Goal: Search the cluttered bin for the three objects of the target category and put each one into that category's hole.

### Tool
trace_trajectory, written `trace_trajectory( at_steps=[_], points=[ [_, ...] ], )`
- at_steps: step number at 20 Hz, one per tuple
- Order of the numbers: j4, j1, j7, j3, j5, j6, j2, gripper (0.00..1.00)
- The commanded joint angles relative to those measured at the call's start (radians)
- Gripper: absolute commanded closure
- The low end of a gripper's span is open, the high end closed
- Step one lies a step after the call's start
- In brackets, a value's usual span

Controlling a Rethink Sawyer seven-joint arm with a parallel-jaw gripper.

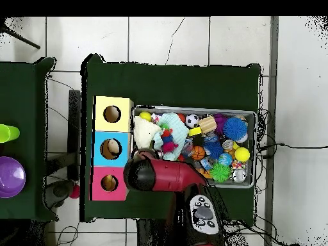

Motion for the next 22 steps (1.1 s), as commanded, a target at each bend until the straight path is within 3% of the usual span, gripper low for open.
trace_trajectory(
  at_steps=[1,10,22],
  points=[
    [-0.087,-0.033,0.051,0.019,-0.09,-0.057,0.036,0.0],
    [-0.116,-0.034,0.058,0.018,-0.146,-0.039,0.036,0.0],
    [-0.136,0.007,0.12,-0.057,-0.204,-0.218,0.122,0.0]
  ],
)
